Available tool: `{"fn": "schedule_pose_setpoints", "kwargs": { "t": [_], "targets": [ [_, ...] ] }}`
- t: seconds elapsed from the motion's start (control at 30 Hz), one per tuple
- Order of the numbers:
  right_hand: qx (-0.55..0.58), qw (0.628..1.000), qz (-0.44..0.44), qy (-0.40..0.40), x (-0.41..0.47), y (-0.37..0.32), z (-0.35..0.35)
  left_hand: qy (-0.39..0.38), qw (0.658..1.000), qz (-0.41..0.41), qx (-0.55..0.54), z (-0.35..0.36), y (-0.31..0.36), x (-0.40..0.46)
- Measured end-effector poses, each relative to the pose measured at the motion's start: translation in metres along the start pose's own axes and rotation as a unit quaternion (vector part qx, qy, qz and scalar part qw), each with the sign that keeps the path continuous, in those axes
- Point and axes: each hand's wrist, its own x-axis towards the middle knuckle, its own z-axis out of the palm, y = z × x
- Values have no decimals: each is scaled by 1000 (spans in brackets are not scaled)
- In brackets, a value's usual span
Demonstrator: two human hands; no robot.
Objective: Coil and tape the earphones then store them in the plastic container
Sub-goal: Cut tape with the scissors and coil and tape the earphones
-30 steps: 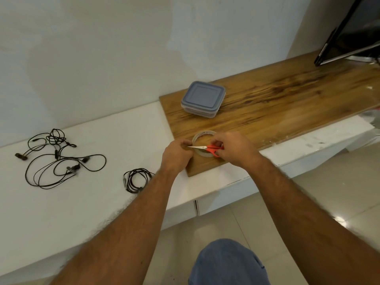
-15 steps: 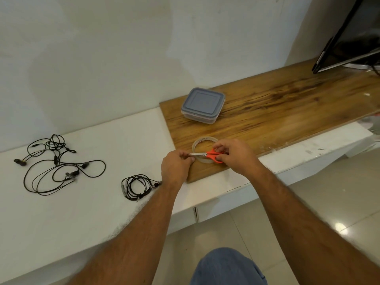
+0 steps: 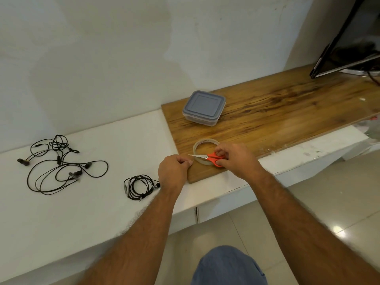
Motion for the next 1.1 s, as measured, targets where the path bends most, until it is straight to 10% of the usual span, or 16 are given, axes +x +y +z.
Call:
{"fn": "schedule_pose_setpoints", "kwargs": {
  "t": [0.4, 0.6, 0.87, 1.1],
  "targets": [
    [-19, 994, 93, 61, 11, -38, 21, -63, 996, -14, 57, -39, -11, -17],
    [324, 930, 132, 111, 3, -23, 26, -108, 982, -120, -101, -45, -15, -23],
    [449, 862, 108, -211, -47, -5, 14, -174, 913, -274, -249, -52, -1, -25],
    [449, 839, 112, -285, -72, -2, 37, -196, 886, -311, -283, -55, 0, -27]
  ]
}}
